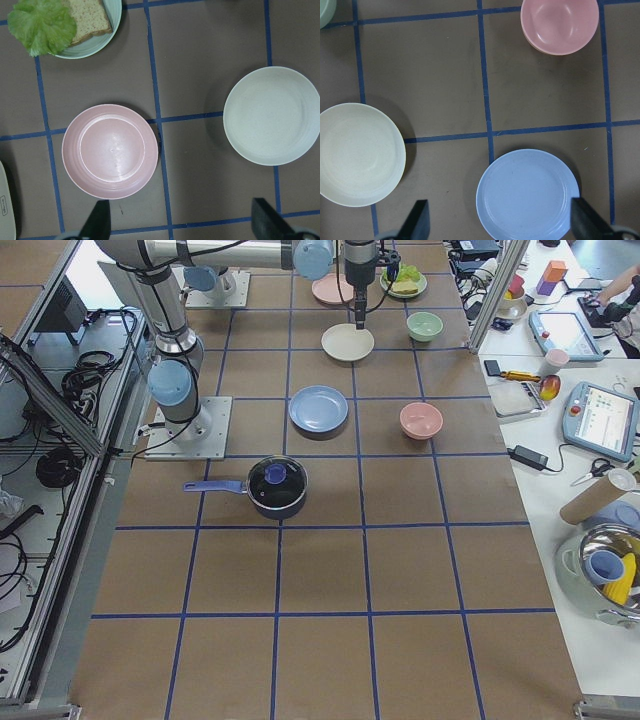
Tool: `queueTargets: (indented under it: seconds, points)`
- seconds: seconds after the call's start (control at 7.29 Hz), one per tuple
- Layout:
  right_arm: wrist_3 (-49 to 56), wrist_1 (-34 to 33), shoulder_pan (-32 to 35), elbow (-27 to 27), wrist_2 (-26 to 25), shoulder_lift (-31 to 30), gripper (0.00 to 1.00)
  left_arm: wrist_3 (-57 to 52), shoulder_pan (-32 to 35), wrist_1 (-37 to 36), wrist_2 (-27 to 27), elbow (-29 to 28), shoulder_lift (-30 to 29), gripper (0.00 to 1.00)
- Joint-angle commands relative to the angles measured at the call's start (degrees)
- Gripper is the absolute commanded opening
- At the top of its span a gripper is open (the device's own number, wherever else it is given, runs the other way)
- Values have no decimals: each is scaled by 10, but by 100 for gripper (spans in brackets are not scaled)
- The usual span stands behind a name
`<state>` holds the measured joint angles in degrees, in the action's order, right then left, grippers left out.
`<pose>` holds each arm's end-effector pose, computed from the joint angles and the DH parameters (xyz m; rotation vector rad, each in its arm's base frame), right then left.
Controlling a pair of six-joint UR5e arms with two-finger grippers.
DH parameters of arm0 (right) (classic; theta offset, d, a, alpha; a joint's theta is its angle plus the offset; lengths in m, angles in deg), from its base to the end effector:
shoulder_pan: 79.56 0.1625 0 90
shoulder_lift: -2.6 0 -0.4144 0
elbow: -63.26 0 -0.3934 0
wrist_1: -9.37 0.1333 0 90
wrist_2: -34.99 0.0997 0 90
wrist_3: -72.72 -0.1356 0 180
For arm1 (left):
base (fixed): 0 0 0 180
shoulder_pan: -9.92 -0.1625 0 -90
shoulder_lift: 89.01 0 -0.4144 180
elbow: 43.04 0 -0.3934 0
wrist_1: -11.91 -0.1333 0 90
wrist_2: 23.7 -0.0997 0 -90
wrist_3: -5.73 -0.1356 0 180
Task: Stack three plates with pink and blue
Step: 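Move the left gripper to the pink plate while the right approaches the blue plate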
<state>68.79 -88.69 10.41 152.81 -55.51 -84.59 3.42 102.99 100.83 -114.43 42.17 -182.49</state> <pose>0.1318 -0.5261 0.4352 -0.1089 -3.1305 0.1563 -0.1594 -0.5159 0.4538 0.1464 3.1250 -0.0654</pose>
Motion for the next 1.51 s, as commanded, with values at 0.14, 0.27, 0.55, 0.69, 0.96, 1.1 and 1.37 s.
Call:
queueTargets:
  seconds: [0.14,0.27,0.55,0.69,0.96,1.1,1.37]
  points:
    - [47,-30,-45,53,-3,-8,100,7,0,-78,1,76,-12,100]
    - [77,-30,-72,78,-3,-8,100,6,0,-155,0,126,-19,100]
    - [139,-110,-151,190,-2,-15,100,9,-1,-199,-3,171,-37,100]
    - [200,-169,-181,246,-11,-15,100,8,-1,-194,-24,174,-48,100]
    - [245,-251,-235,342,8,-16,100,18,-2,-200,-67,173,-84,98]
    - [278,-260,-238,350,16,-7,100,28,-2,-203,-67,172,-99,95]
    - [292,-273,-238,359,26,18,96,53,-1,-222,-62,174,-124,91]
